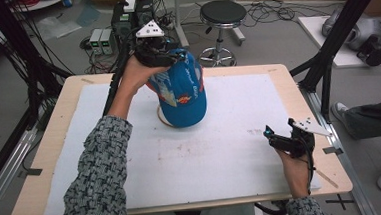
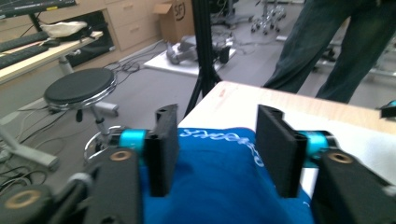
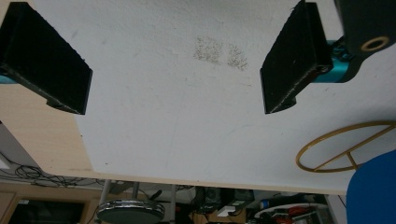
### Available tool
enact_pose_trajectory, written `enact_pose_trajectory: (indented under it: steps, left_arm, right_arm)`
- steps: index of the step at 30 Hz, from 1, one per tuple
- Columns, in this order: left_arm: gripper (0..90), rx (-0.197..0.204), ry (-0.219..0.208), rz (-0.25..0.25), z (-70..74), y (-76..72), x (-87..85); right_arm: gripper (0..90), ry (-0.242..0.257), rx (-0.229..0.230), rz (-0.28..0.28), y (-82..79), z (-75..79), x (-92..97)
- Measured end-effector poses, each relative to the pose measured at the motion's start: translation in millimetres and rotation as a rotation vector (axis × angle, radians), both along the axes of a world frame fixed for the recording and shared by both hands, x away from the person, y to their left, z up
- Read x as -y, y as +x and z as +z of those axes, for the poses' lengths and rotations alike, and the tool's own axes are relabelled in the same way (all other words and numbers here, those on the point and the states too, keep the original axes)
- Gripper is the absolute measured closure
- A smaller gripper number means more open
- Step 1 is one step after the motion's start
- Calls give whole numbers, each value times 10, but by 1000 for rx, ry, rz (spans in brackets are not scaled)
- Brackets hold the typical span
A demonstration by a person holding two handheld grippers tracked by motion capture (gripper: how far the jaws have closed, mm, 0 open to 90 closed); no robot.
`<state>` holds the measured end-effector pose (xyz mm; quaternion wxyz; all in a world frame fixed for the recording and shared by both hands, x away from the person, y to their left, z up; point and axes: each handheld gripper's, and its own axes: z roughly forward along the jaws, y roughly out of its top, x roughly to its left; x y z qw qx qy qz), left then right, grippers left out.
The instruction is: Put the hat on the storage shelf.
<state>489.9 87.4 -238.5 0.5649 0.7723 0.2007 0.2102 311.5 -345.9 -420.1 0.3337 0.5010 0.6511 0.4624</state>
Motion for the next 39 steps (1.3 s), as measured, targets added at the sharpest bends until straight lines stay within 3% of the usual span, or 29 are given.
enact_pose_trajectory:
  steps: [8,18,31,36,39]
  left_arm:
    - [399,8,-31,25,36,-84,-182]
    - [374,37,-45,70,23,-313,-573]
    - [322,36,-49,153,-261,-681,-1108]
    - [292,34,-77,187,-359,-816,-1224]
    - [274,40,-59,200,-390,-914,-1259]
  right_arm:
    - [82,1,-3,1,11,0,-17]
    - [82,-4,-6,4,56,0,-37]
    - [82,4,-7,-5,84,-3,-27]
    - [82,3,-3,-1,82,-2,-40]
    - [82,7,-9,3,83,-2,-68]
